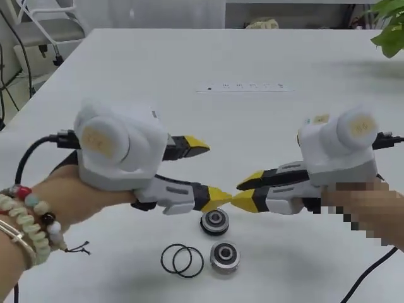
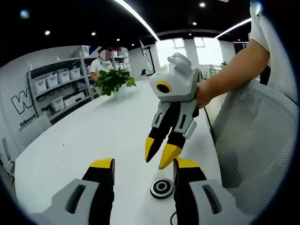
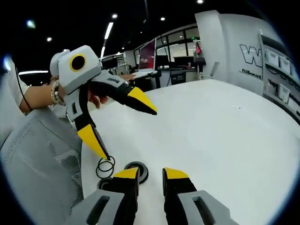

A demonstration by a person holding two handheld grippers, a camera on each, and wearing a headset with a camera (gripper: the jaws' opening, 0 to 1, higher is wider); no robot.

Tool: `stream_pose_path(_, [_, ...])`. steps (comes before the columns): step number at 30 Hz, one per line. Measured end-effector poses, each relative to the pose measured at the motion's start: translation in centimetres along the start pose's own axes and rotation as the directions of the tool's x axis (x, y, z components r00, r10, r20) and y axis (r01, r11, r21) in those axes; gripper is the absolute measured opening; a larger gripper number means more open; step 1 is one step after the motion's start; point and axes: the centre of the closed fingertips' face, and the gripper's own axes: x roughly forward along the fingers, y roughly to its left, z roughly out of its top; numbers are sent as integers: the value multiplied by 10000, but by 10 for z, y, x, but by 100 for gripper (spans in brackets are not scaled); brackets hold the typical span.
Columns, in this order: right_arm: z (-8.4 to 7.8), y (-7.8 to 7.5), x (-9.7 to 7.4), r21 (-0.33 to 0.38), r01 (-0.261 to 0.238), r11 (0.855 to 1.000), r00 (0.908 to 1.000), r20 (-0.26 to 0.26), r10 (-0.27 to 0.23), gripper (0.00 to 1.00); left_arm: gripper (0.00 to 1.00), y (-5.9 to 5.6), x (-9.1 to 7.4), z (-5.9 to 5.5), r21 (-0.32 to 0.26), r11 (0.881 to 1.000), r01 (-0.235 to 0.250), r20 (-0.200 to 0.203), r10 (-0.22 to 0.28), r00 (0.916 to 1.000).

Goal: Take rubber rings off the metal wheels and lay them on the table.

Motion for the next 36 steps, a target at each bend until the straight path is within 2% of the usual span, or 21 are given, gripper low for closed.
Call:
stream_pose_path(1, [-6,0,2,6,-96,10000,9998,-188,96,17,46,-3,2,-10,-45,9999,93,-310,-94,9995])
stream_pose_path(3, [-17,3,4,-127,-213,9997,9977,-653,205,18,43,-5,6,-18,228,9997,99,-530,-87,9986])
stream_pose_path(4, [-20,4,6,-150,-275,9995,9968,-761,263,18,41,-7,10,-20,-73,10000,59,-422,-62,9991])
stream_pose_path(5, [-22,6,6,-142,-335,9993,9959,-848,322,18,39,-11,11,-22,-504,9984,238,-380,-257,9989])
stream_pose_path(7, [-26,9,8,-125,-470,9988,9942,-971,455,18,34,-11,14,-25,-491,9984,278,-461,-301,9985])
stream_pose_path(9, [-30,11,10,-159,-571,9982,9925,-1092,551,19,29,-11,17,-27,-816,9965,183,-370,-214,9991])
stream_pose_path(10, [-32,12,10,-181,-608,9980,9916,-1157,583,19,27,-13,17,-29,-794,9964,293,-460,-330,9984])
stream_pose_path(11, [-34,14,11,-250,-661,9975,9901,-1256,624,19,27,-17,17,-34,-505,9975,489,-703,-523,9962])
stream_pose_path(12, [-35,14,11,-305,-681,9972,9894,-1303,636,20,27,-17,17,-36,-414,9982,435,-778,-466,9959])
stream_pose_path(16, [-37,19,15,-371,-806,9961,9875,-1386,747,20,26,-20,18,-46,-545,9968,583,-1003,-635,9929])
stream_pose_path(18, [-37,20,16,-418,-802,9959,9872,-1418,735,21,24,-19,19,-50,-630,9968,496,-1104,-564,9923])
stream_pose_path(21, [-38,22,18,-455,-801,9957,9876,-1389,731,22,18,-20,19,-52,-585,9969,524,-1168,-590,9914])
stream_pose_path(24, [-37,22,20,-426,-739,9964,9892,-1297,679,23,12,-21,20,-57,-347,9978,559,-1429,-603,9879])
stream_pose_path(25, [-36,22,21,-348,-706,9969,9902,-1229,658,23,12,-22,20,-54,-518,9971,554,-1219,-614,9906])
stream_pose_path(26, [-37,23,22,-331,-725,9968,9901,-1229,680,23,12,-22,19,-56,-585,9965,597,-1331,-671,9888])
stream_pose_path(32, [-34,21,23,-380,-549,9978,9925,-1114,504,24,12,-18,19,-56,-802,9959,410,-1248,-508,9909])
stream_pose_path(36, [-33,23,23,-445,-566,9974,9927,-1087,514,24,9,-21,19,-56,-824,9951,550,-1158,-644,9912])
